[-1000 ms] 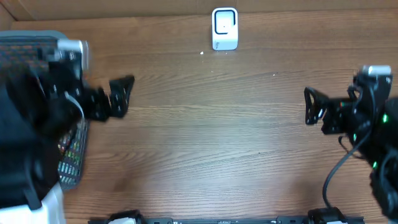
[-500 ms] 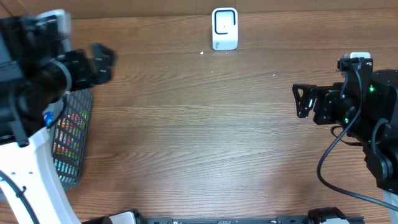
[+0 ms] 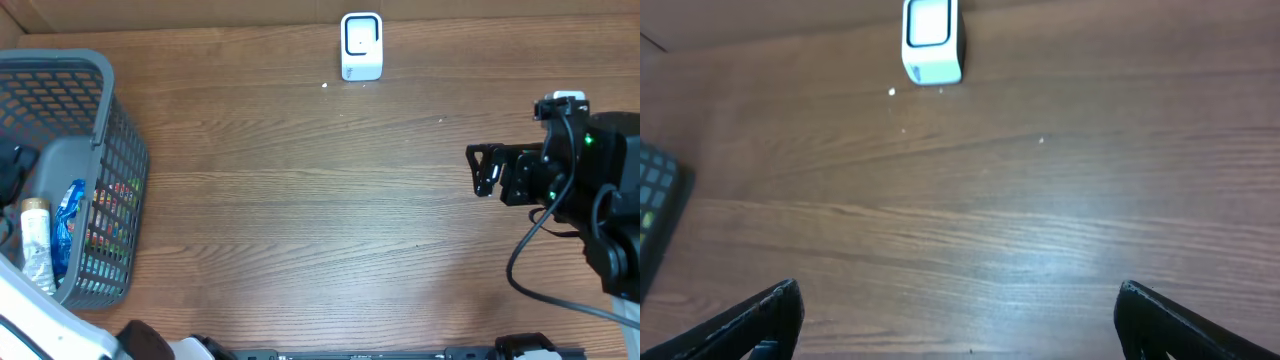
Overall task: Scan the item barcode
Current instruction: 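Reach the left gripper into the basket toward the Haribo bag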
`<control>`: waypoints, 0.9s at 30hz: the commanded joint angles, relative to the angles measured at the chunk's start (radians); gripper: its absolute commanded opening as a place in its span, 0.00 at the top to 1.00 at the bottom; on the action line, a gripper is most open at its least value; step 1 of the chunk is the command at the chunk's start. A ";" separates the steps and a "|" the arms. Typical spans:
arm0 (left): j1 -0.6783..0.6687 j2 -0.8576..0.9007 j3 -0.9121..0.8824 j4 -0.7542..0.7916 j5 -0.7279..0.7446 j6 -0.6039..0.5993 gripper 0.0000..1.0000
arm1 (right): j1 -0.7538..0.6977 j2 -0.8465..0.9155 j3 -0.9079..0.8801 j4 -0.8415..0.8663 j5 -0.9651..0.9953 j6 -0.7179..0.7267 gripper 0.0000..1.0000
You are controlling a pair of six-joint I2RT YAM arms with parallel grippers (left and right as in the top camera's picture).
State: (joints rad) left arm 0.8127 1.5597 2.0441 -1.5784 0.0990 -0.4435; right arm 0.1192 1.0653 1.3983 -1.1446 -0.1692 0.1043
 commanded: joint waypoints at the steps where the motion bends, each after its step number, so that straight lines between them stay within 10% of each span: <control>1: 0.021 0.049 -0.092 0.039 -0.010 -0.036 0.00 | 0.003 0.021 0.025 -0.006 -0.012 -0.001 0.00; 27: -0.068 0.282 -0.708 0.596 -0.055 -0.048 0.05 | 0.003 0.136 0.024 -0.036 -0.047 -0.001 0.00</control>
State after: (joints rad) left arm 0.7593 1.8027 1.3476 -0.9943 0.0921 -0.4664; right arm 0.1196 1.2037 1.3983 -1.1828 -0.2062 0.1051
